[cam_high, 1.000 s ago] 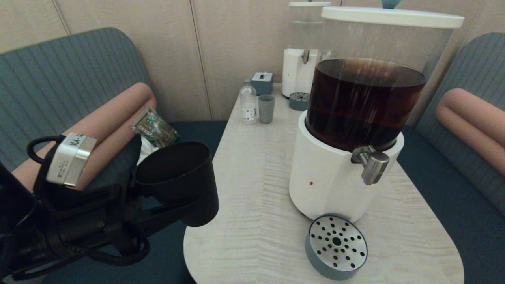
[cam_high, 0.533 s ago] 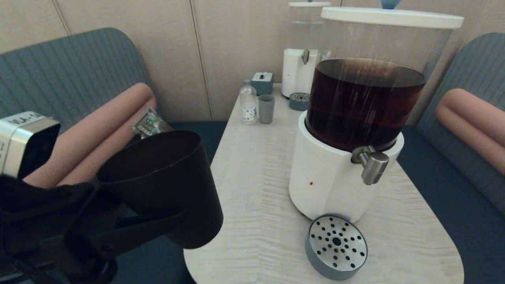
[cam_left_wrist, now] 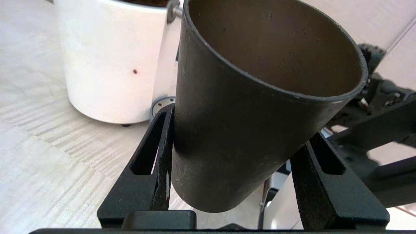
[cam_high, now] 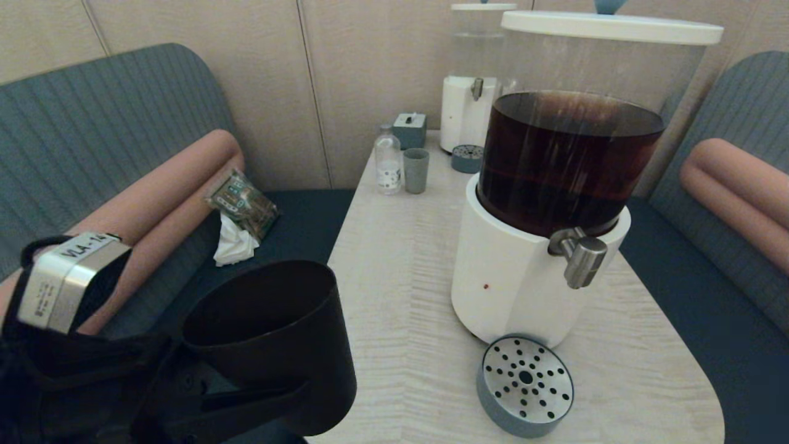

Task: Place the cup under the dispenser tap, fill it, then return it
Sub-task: Pick up the cup

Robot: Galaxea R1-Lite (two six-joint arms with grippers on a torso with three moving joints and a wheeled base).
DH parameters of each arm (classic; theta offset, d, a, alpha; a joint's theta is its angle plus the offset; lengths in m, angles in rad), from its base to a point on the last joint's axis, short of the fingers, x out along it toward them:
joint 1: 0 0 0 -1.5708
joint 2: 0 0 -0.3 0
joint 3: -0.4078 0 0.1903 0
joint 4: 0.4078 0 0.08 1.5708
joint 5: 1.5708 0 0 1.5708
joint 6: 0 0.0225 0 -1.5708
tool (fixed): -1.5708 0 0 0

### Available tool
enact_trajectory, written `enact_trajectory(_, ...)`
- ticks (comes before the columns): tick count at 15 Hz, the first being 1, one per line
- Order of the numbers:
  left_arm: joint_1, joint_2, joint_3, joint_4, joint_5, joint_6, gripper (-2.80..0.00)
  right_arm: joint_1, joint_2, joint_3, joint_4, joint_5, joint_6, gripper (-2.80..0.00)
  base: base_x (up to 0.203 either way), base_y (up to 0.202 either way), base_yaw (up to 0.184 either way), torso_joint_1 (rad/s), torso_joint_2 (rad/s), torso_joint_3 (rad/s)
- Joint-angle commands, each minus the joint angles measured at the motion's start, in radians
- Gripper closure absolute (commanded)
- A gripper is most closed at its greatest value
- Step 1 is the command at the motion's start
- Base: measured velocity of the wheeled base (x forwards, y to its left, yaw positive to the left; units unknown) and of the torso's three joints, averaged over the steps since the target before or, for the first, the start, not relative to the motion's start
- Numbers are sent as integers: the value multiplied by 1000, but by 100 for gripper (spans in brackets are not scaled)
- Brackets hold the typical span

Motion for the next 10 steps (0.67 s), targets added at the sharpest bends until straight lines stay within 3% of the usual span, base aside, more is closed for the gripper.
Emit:
enact_trajectory(1,-8,154,-35,-35,-35,4,0,0,1,1,1,1,0,0,0,0,0,0,0,0)
enact_trajectory(5,-115,317,-175,-163,-25,-9,0,0,1,0,1,1,0,0,0,0,0,0,0,0)
enact_trajectory(10,-130,363,-204,-173,-21,-31,0,0,1,0,1,1,0,0,0,0,0,0,0,0)
